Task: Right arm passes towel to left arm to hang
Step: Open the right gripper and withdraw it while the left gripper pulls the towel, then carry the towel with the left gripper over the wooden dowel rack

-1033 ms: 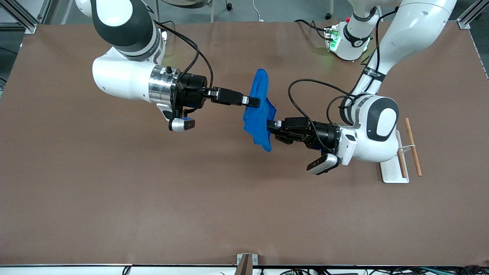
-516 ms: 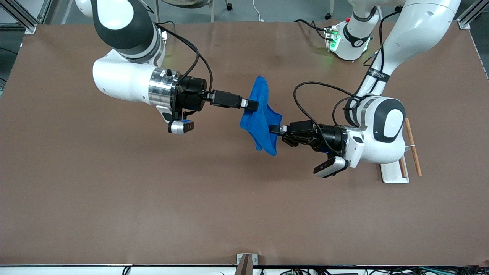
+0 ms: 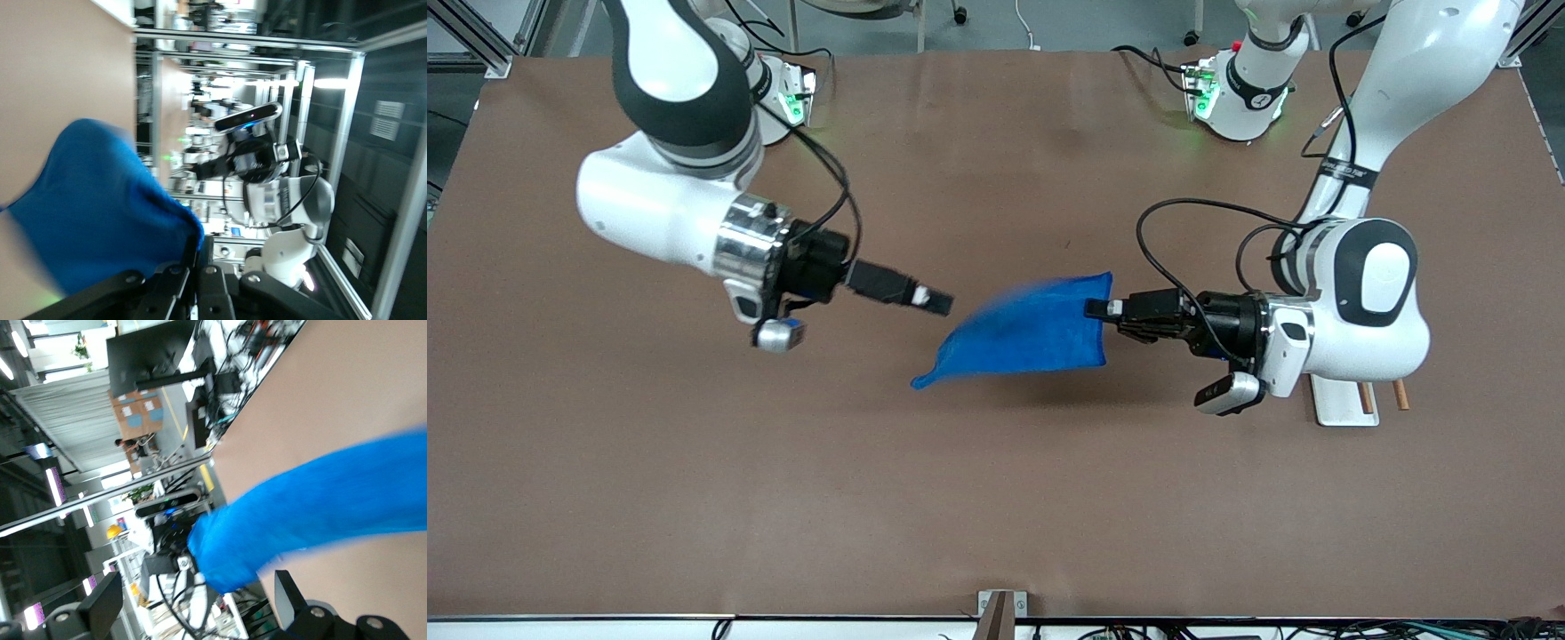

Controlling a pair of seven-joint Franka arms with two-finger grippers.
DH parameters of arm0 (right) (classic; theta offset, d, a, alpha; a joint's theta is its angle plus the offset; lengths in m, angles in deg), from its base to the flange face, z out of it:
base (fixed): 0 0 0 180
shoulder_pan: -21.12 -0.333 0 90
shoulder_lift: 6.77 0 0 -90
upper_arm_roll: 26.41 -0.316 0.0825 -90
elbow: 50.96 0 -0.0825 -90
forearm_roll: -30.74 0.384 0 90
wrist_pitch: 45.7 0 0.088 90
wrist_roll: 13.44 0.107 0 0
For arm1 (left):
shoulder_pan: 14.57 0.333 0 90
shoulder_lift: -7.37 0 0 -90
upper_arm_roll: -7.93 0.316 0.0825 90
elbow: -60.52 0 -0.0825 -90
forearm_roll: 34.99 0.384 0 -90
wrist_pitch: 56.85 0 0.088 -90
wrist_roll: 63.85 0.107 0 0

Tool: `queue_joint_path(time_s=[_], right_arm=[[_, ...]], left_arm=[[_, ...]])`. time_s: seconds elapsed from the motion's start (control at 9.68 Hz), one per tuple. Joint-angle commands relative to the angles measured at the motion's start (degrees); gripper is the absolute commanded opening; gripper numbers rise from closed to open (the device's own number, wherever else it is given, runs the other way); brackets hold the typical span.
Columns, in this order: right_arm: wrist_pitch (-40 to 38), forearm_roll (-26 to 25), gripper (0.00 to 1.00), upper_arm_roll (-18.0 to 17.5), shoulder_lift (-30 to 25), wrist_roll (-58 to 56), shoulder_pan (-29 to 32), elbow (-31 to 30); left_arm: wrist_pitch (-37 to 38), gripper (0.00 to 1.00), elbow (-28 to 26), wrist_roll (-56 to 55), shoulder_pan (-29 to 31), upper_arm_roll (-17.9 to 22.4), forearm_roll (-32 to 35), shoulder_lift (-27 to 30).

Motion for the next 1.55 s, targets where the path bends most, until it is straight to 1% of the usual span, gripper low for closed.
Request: queue_joint_path(time_s=[0.0,0.1,0.21,0.31,0.52,0.62,0.72,0.93,1.03,1.14,1.24,1.34,1.45], right_arm=[[-3.6,-10.9,1.00,-0.7,-3.6,0.1,6.2,-4.1],[-8.4,-17.1,1.00,-0.7,-4.4,0.2,9.7,-4.5],[-14.2,-29.1,1.00,-0.6,-5.2,0.4,13.9,-4.4],[-17.7,-43.0,1.00,-0.7,-6.1,0.5,15.7,-4.3],[-21.6,-63.5,1.00,-0.7,-7.9,0.5,17.2,-4.4],[-22.5,-71.5,1.00,-0.7,-8.8,0.6,17.9,-4.6],[-23.8,-75.0,1.00,-0.7,-9.4,0.5,20.0,-4.6],[-25.8,-77.8,1.00,-0.7,-11.5,0.0,23.3,-4.7],[-27.6,-79.3,1.00,-0.7,-13.0,-0.3,23.7,-4.8],[-28.2,-80.0,1.00,-0.7,-15.2,-0.3,24.3,-6.1],[-28.1,-80.0,1.00,-0.7,-18.1,-0.3,24.3,-8.9],[-28.3,-80.1,1.00,-0.7,-20.6,-0.7,24.3,-11.0],[-28.6,-80.1,1.00,-0.7,-21.5,-3.9,24.4,-11.5]], left_arm=[[-2.4,0.00,-1.3,-5.8,1.3,0.6,11.6,0.9],[-2.4,0.00,-1.3,-8.3,2.5,0.6,17.9,0.9],[-2.4,0.00,-1.2,-11.2,3.6,0.6,21.9,1.2],[-2.4,0.00,-0.4,-16.8,4.7,0.6,25.8,1.7],[-2.0,0.00,4.2,-30.5,4.9,0.4,39.0,1.9],[-1.8,0.00,5.3,-34.0,5.1,0.4,43.1,1.9],[-1.8,0.00,5.3,-36.6,5.1,0.6,45.3,2.1],[-1.5,0.00,5.0,-41.5,5.9,0.8,54.3,2.8],[-0.6,0.00,5.0,-42.4,7.2,0.8,57.5,2.8],[0.5,0.00,5.1,-42.5,8.6,0.8,60.3,2.8],[1.7,0.00,5.1,-43.4,9.1,0.9,62.8,2.9],[3.3,0.00,5.1,-47.0,9.2,1.0,65.1,3.7],[4.8,0.00,4.9,-48.7,9.3,0.9,67.2,4.5]])
